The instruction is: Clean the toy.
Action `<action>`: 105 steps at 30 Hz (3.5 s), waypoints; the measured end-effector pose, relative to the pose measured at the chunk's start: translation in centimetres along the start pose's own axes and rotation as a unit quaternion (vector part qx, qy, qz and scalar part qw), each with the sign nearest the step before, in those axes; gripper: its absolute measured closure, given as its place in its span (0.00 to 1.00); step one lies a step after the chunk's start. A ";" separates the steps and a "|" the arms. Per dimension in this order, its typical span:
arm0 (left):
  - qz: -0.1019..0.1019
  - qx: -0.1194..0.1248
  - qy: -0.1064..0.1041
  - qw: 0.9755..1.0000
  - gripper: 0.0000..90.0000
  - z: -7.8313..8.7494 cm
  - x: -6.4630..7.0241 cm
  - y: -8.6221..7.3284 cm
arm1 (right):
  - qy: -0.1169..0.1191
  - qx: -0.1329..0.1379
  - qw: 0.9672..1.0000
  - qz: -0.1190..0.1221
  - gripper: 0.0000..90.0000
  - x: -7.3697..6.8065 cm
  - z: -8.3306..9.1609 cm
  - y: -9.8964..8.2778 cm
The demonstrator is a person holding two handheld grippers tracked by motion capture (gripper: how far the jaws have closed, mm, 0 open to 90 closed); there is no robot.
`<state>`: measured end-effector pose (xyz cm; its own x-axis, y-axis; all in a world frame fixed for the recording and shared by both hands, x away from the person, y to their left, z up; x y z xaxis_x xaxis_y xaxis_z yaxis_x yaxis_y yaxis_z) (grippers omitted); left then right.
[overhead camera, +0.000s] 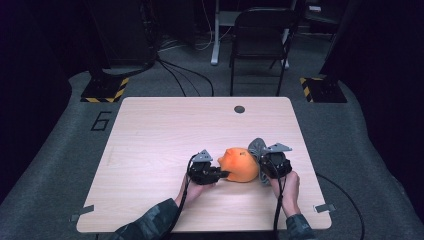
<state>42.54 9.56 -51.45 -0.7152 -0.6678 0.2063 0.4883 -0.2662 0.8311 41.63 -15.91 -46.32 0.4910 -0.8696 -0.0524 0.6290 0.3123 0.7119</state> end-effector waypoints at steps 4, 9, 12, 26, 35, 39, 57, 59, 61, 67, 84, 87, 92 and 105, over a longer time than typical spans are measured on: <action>-0.001 0.001 0.002 1.000 0.84 0.0 0.0 0.0 | -0.004 -0.032 0.999 -0.026 0.81 1.5 -1.8 -1.2; 0.000 0.002 0.002 1.000 0.84 0.0 0.0 0.1 | 0.002 -0.062 0.997 -0.044 0.81 2.3 -3.4 -2.3; 0.003 0.000 0.001 1.000 0.84 0.1 -0.1 0.0 | 0.000 -0.056 0.997 -0.045 0.81 2.6 -2.8 -2.0; -0.003 0.001 0.006 1.000 0.84 0.0 -0.1 0.0 | 0.058 0.084 0.994 0.049 0.81 -4.5 5.6 3.5; -0.010 0.002 0.008 1.000 0.84 0.0 0.0 -0.1 | 0.048 0.053 0.991 0.117 0.81 -7.8 2.1 3.0; -0.006 0.004 0.008 1.000 0.84 0.0 0.0 -0.1 | 0.048 0.051 0.992 0.106 0.81 -6.6 2.3 3.0; -0.003 0.004 0.007 1.000 0.84 0.0 0.2 -0.1 | 0.009 0.010 1.000 -0.013 0.81 0.7 0.4 -0.2; -0.004 0.006 0.008 1.000 0.84 -0.1 0.2 -0.1 | 0.008 -0.001 1.000 -0.025 0.81 1.2 -0.2 -0.6; -0.003 0.007 0.008 1.000 0.84 -0.1 0.2 -0.1 | 0.005 -0.009 0.999 -0.032 0.81 1.6 -0.9 -1.1; 0.001 0.006 0.008 1.000 0.84 0.0 0.1 -0.1 | 0.011 -0.068 0.997 -0.041 0.80 2.5 -3.4 -2.4; -0.001 0.000 0.012 1.000 0.83 -0.1 -0.1 -0.2 | 0.034 -0.008 0.999 0.034 0.83 -3.7 1.7 2.4; -0.007 0.003 0.005 1.000 0.82 -0.1 -0.2 -0.1 | 0.037 -0.007 0.999 0.032 0.84 -3.4 1.0 2.1; -0.014 0.010 -0.008 1.000 0.69 0.0 -0.8 -0.2 | 0.034 -0.003 0.999 0.037 0.84 -3.4 0.7 2.0; -0.143 0.015 0.032 0.989 0.27 0.5 -1.4 -0.1 | 0.041 -0.010 0.999 0.025 0.84 -2.6 0.2 2.2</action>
<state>43.23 10.88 -51.60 -0.7876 -0.6119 -0.0717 0.2552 -0.4300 0.8660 41.63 -12.98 -44.45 0.5693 -0.8186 -0.0753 0.6145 0.3629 0.7005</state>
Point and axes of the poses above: each handheld gripper's, and its own axes: z roughly backward along the jaws, y roughly out of its top, x roughly to its right, the point moved 1 cm from there along -z, roughly forward along the jaws, and after that the axes turned 13 degrees about y, right-handed, at the moved point
